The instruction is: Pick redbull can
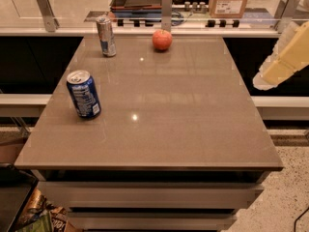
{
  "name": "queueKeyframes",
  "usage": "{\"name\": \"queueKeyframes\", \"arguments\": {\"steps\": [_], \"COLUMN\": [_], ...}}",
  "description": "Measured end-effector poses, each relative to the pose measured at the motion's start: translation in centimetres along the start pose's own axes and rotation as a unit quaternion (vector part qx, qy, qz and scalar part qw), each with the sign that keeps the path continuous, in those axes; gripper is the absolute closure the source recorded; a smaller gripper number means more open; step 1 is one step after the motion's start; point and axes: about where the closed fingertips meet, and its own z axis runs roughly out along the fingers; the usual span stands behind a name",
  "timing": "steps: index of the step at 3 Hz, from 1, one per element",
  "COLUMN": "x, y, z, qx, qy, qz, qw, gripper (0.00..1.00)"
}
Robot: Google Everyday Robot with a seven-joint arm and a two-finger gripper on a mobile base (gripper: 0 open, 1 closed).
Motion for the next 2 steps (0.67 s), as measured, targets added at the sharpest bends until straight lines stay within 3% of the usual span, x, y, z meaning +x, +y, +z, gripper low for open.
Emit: {"name": "queueKeyframes", "arguments": {"steps": [2], "x": [-0.4], "y": [-0.62], "z": [0.57], "qx": [0.006], "qy": [-0.01], "qz": [0.005], "qw": [0.9999], "gripper": [0.0]}}
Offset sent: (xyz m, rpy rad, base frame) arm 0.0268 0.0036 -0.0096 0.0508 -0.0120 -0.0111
